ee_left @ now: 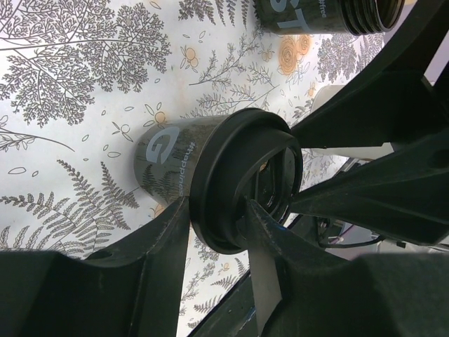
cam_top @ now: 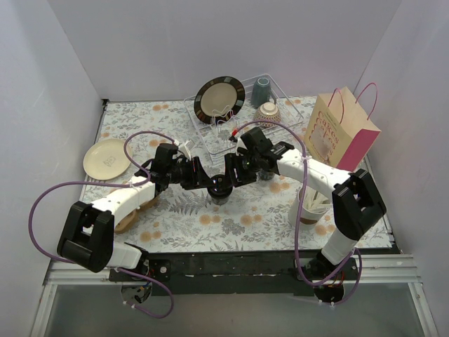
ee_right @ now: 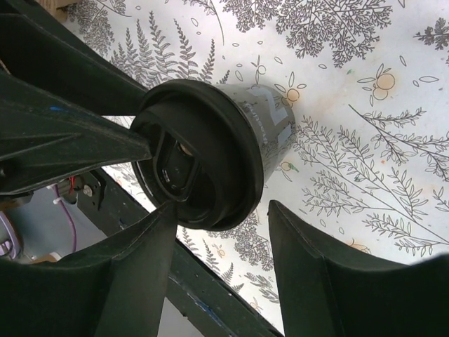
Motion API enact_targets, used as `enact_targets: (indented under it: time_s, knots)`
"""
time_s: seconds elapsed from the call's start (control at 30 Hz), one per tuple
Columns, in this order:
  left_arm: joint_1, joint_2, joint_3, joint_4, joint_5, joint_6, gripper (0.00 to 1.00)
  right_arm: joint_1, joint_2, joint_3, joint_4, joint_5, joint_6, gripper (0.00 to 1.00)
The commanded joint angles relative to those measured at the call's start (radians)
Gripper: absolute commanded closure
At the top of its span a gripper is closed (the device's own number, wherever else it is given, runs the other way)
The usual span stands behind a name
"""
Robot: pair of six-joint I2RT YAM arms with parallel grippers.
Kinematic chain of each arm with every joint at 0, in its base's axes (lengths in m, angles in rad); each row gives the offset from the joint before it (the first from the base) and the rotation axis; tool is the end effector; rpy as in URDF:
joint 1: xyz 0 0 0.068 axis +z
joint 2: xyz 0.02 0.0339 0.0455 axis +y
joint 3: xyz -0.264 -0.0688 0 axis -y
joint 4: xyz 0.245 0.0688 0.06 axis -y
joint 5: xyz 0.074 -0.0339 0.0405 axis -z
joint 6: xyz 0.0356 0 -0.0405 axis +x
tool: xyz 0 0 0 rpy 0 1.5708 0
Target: Pack the takeout coffee
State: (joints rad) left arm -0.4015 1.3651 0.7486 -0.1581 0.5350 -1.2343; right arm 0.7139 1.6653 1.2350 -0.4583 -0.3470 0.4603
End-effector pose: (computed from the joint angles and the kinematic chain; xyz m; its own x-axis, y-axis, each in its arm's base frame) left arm 0.2464 -0.1243 0.2061 -0.8465 -0.5228 0.1006 -0.3860 0.4724 -0.7924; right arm 0.2644 0.2451 0.2452 -0.8711 -0.2020 -0.4476 -0.4363 0.7368 0.5166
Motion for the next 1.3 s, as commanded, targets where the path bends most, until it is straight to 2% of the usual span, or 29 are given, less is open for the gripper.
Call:
enact_targets:
  time_s: [0.0,0.17,0.27,0.67,0.97,1.27]
  knots:
    - [-0.007,0.000,-0.038,-0.075,-0.036,0.038,0.64,0.004,0.019,-0.009,0.043,0.002,-0.011,0.39]
    - [-0.005,0.017,-0.043,-0.083,-0.046,0.032,0.64,0.004,0.031,-0.012,0.058,0.020,-0.022,0.42]
    - [-0.005,0.023,-0.048,-0.095,-0.053,0.029,0.63,0.004,0.037,-0.019,0.073,0.019,-0.025,0.49]
    - [-0.005,0.045,-0.061,-0.133,-0.112,-0.016,0.59,0.004,0.016,-0.173,0.159,0.037,0.012,0.59]
    - [-0.005,0.051,-0.002,-0.098,0.052,-0.045,0.40,0.004,0.001,-0.169,0.165,0.026,0.026,0.63]
    - [-0.005,0.031,-0.018,-0.003,0.123,-0.119,0.37,0.004,0.001,-0.147,0.164,0.016,0.057,0.65]
